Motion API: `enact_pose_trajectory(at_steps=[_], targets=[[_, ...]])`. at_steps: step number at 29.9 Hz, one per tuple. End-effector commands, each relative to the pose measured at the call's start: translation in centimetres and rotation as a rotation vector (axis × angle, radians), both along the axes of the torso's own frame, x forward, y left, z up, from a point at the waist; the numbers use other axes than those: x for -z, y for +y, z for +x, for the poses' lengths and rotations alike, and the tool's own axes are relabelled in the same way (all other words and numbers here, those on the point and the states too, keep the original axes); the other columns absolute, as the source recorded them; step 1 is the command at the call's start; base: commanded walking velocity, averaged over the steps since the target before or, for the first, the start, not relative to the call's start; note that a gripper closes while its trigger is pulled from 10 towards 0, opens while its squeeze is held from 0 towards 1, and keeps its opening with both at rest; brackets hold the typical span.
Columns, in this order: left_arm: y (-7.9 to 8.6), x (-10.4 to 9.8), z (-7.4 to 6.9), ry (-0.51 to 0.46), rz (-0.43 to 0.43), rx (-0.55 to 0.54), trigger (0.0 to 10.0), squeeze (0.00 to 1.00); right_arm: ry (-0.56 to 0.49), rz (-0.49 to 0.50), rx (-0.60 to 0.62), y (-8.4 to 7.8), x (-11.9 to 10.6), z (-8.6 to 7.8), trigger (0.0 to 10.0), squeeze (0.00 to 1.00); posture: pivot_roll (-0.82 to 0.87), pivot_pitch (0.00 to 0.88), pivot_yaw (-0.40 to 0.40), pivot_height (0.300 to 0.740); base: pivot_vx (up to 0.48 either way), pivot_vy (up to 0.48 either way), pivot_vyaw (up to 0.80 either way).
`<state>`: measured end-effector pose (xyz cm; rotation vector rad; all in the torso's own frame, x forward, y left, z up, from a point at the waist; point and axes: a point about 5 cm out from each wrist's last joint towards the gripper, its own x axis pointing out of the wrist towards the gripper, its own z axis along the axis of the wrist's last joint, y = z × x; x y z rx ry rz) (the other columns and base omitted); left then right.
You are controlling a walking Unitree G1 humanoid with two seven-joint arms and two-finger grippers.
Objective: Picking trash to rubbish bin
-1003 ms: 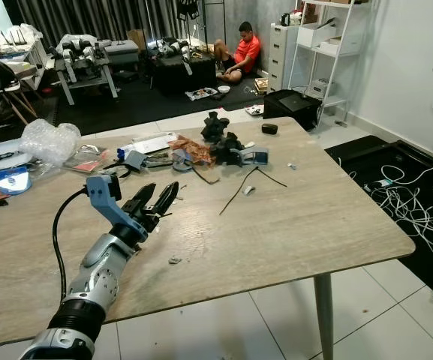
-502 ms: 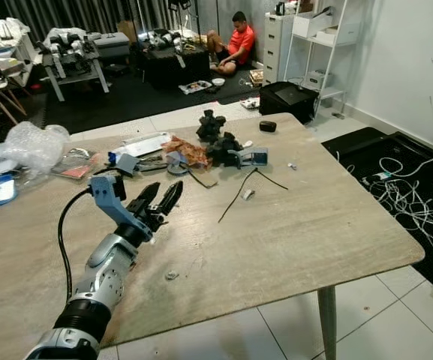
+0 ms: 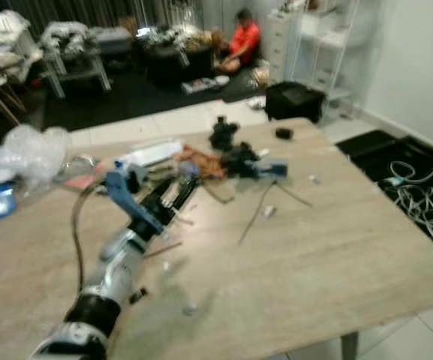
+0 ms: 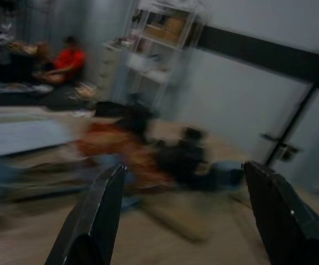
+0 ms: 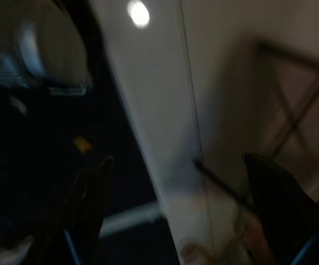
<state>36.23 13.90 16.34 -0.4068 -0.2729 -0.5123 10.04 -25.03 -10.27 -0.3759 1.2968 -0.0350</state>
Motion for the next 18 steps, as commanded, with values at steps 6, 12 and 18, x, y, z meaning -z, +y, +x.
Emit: enact_pose_trajectory(at_steps=[6,12,18], targets=[[-0.8,0.3,-0.1,0.008,0.001,0.026,10.0,0.00,0.032,0.001,0.006,-0.1,0.2,-1.1,10.0,0.00,-0.21,0.097,0.089,0.740,0.316,0.000,0.00],[-1.1,0.4,-0.2,0.009,0.033,0.039,10.0,0.00,0.033,0.000,0.003,-0.1,0.2,-1.1,10.0,0.00,-0.21,0.095,0.087,0.740,0.000,0.000,0.00],[-1.9,0.5,-0.6,-0.011,0.085,0.100,10.0,0.00,0.033,0.001,0.001,-0.1,0.2,-1.1,10.0,0.00,-0.20,0.101,0.088,0.740,0.000,-0.244,0.00]])
